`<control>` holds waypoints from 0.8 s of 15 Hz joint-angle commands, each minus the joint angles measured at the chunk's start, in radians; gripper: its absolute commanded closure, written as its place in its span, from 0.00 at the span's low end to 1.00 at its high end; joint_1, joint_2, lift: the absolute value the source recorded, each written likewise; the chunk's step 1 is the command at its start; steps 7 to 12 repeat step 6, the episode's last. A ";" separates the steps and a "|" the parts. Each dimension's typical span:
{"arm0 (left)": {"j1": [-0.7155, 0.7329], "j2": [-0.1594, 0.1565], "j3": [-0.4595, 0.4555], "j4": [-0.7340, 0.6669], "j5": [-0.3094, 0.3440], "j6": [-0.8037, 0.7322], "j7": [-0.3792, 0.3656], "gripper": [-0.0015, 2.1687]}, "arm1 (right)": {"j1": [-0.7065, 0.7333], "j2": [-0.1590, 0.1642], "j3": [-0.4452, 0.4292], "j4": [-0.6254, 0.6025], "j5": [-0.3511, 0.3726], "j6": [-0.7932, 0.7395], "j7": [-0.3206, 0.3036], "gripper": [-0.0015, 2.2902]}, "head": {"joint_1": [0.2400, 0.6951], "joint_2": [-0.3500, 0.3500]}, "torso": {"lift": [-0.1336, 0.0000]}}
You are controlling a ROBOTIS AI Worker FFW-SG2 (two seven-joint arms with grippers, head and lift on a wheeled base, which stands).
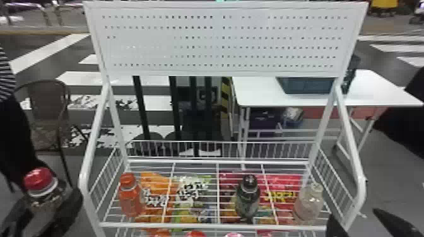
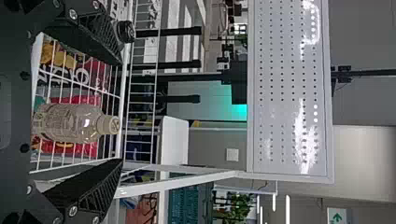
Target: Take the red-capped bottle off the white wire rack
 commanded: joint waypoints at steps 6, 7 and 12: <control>0.001 -0.008 -0.007 -0.010 0.000 0.003 -0.003 0.60 | 0.018 0.001 -0.005 -0.011 -0.006 -0.012 0.003 0.07 | 0.57 0.50 | 1.00; 0.001 -0.008 -0.007 -0.010 0.000 0.003 -0.003 0.60 | 0.018 0.001 -0.005 -0.011 -0.006 -0.012 0.003 0.07 | 0.57 0.50 | 1.00; 0.001 -0.008 -0.007 -0.010 0.000 0.003 -0.003 0.60 | 0.018 0.001 -0.005 -0.011 -0.006 -0.012 0.003 0.07 | 0.57 0.50 | 1.00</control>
